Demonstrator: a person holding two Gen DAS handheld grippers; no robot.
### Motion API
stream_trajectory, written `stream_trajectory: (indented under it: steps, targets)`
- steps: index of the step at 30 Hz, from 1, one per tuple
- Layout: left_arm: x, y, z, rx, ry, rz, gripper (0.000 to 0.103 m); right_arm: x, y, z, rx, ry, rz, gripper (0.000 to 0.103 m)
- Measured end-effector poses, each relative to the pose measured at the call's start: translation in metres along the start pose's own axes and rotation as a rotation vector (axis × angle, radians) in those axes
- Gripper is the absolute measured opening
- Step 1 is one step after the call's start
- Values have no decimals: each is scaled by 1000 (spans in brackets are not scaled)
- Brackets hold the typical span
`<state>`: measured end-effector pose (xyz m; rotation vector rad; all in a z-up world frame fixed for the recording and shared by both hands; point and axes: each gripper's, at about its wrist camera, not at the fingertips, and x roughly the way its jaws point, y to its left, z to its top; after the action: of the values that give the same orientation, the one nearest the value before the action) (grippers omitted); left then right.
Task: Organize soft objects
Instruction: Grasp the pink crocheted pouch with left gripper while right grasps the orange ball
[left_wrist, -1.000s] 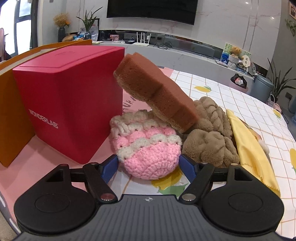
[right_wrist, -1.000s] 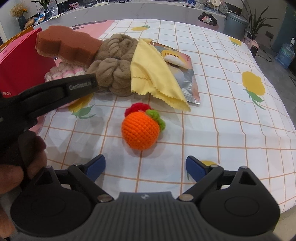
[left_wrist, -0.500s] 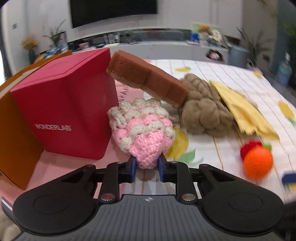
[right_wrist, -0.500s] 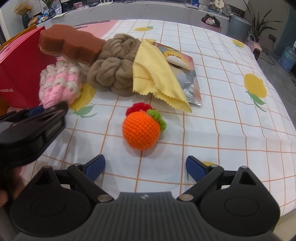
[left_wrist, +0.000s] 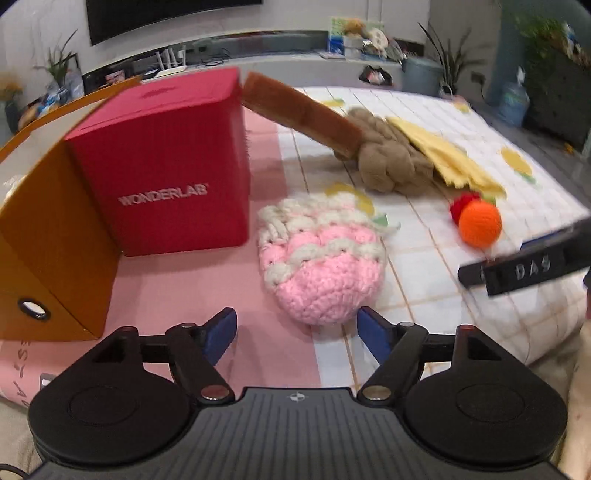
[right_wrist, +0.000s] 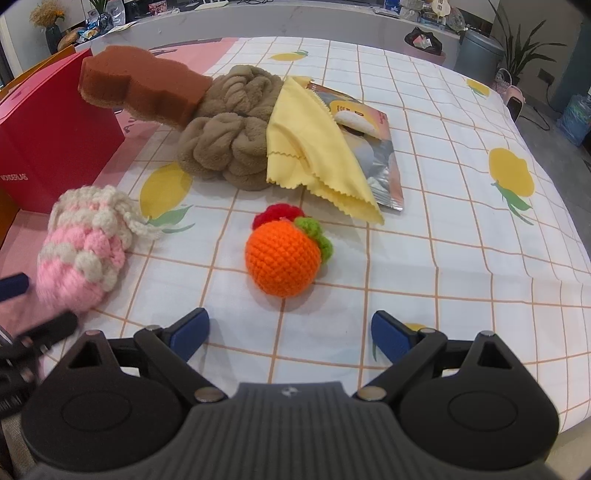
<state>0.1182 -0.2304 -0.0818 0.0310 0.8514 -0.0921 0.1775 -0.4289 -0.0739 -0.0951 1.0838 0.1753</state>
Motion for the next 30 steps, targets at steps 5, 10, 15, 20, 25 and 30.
stream_trajectory:
  steps: [5,10,15,20,25,30]
  targets:
    - [-7,6,10,-68,-14,-9,89,0,4,2,24,-32,25,93]
    - [-1,7,22,-121,8,-71,90,-3,11,9,105,-108,57,93]
    - [14,4,33,-108,16,-66,92,-5,17,8,166,-205,-32,90]
    - [30,9,39,-103,45,-91,96,-4,15,11,230,-232,-72,85]
    - [38,13,39,-103,61,-112,97,-2,14,10,197,-232,-117,78]
    - [43,10,36,-58,53,-111,100,8,14,9,164,-194,-152,69]
